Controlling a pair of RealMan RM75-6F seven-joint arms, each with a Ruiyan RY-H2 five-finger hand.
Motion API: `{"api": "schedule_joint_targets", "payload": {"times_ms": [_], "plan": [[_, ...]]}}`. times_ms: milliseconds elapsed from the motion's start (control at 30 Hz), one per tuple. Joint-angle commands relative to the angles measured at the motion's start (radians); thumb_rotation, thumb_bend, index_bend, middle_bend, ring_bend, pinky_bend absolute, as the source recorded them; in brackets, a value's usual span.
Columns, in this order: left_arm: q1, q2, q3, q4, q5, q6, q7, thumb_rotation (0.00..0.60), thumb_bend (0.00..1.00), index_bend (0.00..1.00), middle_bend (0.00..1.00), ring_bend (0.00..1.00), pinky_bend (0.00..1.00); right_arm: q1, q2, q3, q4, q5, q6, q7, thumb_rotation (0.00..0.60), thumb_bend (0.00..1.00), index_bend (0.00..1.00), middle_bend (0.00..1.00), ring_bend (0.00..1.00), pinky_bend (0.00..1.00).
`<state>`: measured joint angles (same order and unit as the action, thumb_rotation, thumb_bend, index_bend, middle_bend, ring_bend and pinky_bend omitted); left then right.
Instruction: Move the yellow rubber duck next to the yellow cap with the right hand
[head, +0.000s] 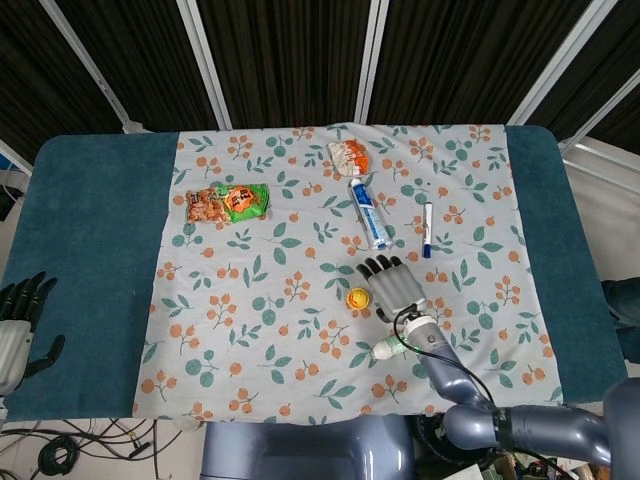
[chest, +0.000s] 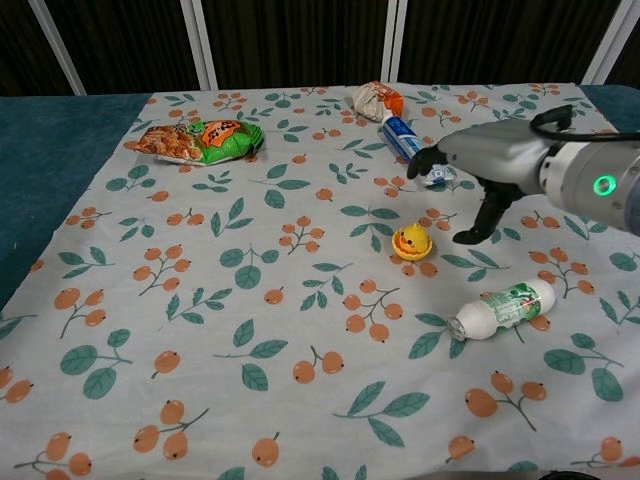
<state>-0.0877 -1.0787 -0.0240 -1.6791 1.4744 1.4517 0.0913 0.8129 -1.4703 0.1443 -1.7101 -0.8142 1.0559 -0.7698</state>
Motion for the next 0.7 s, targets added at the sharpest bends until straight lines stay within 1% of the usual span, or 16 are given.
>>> {"api": "schedule_joint_targets", "payload": {"times_ms": [33,100,167,267,333,367,467,567,700], "plan": [[0.000,0.000,0.001,-0.001,0.002,0.001,0.000,0.600,0.39,0.00,0.00,0.00,0.05,-0.086,0.153,-0.030,-0.138,-0.083,0.107,0.048,0.600,0.16,0.17,0.08,0.09,0.18],[0.000,0.000,0.001,-0.001,0.003,0.002,0.002,0.600,0.39,0.00,0.00,0.00,0.05,-0.125,0.213,-0.046,-0.179,-0.131,0.143,0.089,0.600,0.16,0.16,0.07,0.08,0.18],[0.001,-0.002,0.001,-0.003,0.004,0.003,0.005,0.600,0.39,0.00,0.00,0.00,0.05,-0.179,0.283,-0.068,-0.211,-0.197,0.184,0.158,0.600,0.16,0.15,0.05,0.08,0.18],[0.001,-0.006,0.000,-0.006,0.007,0.009,0.014,0.600,0.39,0.00,0.00,0.00,0.05,-0.270,0.378,-0.123,-0.233,-0.313,0.244,0.277,0.600,0.15,0.14,0.04,0.06,0.18],[0.002,-0.009,0.000,-0.007,0.008,0.011,0.018,0.600,0.39,0.00,0.00,0.00,0.05,-0.317,0.418,-0.157,-0.230,-0.376,0.277,0.335,0.600,0.14,0.13,0.03,0.06,0.18],[0.002,-0.010,-0.001,-0.007,0.008,0.013,0.022,0.600,0.39,0.00,0.00,0.00,0.05,-0.356,0.439,-0.184,-0.221,-0.427,0.309,0.378,0.600,0.14,0.13,0.03,0.06,0.18],[0.003,-0.014,-0.004,-0.006,0.008,0.019,0.027,0.600,0.39,0.00,0.00,0.00,0.05,-0.445,0.455,-0.235,-0.176,-0.534,0.399,0.480,0.600,0.14,0.13,0.03,0.06,0.18],[0.004,-0.016,-0.006,-0.004,0.009,0.025,0.027,0.600,0.39,0.00,0.00,0.00,0.05,-0.539,0.434,-0.279,-0.082,-0.615,0.491,0.591,0.600,0.14,0.13,0.03,0.06,0.18],[0.007,-0.016,-0.005,-0.001,0.013,0.032,0.026,0.600,0.39,0.00,0.00,0.00,0.05,-0.612,0.394,-0.301,0.027,-0.639,0.547,0.654,0.600,0.14,0.13,0.03,0.06,0.18]]}}
